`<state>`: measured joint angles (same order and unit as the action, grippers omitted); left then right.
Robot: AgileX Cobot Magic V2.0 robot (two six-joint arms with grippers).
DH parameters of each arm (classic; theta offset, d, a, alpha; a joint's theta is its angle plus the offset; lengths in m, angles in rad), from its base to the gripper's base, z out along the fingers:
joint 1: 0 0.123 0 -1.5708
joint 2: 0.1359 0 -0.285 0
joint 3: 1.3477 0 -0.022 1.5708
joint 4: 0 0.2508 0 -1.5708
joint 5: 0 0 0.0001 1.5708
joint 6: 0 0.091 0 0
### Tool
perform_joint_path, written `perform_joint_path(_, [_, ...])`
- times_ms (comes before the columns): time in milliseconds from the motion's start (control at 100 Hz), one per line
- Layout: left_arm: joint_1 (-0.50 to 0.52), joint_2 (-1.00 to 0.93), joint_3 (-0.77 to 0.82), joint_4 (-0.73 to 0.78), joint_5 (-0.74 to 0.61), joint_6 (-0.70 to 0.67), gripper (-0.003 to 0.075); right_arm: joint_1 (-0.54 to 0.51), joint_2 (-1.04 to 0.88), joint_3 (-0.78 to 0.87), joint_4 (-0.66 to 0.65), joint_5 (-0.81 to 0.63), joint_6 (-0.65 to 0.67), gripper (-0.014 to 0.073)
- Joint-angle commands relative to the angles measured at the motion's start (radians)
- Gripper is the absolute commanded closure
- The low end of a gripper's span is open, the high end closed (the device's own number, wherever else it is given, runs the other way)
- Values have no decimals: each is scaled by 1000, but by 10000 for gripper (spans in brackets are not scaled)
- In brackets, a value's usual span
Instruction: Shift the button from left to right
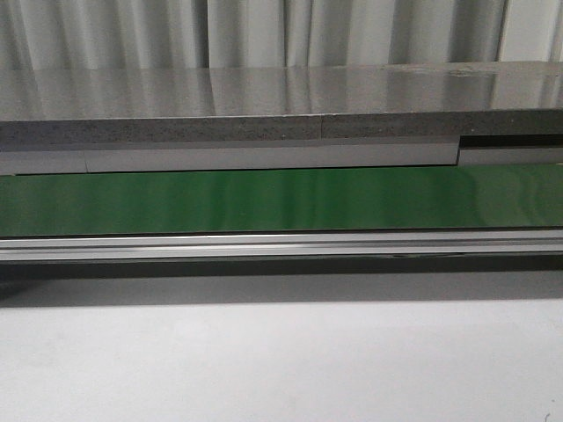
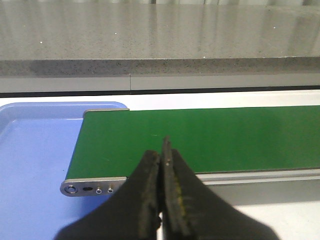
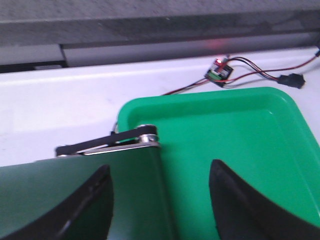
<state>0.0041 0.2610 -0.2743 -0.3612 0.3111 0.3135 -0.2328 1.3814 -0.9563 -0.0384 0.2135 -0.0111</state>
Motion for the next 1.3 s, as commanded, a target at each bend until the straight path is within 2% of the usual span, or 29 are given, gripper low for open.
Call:
perform_joint_path(0, [-7, 7, -27, -16, -67, 0, 739, 40, -87, 2, 29, -73, -9, 158])
perform_joint_path(380, [-7, 7, -27, -16, -67, 0, 739, 248, -416, 188, 80, -89, -9, 158])
perform_joint_path(900, [-7, 7, -27, -16, -67, 0, 739, 263, -872, 380, 103, 136, -9, 165])
perform_joint_path(1040, [-7, 7, -27, -16, -67, 0, 739, 263, -924, 400, 103, 140, -9, 283])
perform_joint_path(1290, [-7, 7, -27, -16, -67, 0, 739, 263, -924, 400, 103, 139, -9, 622])
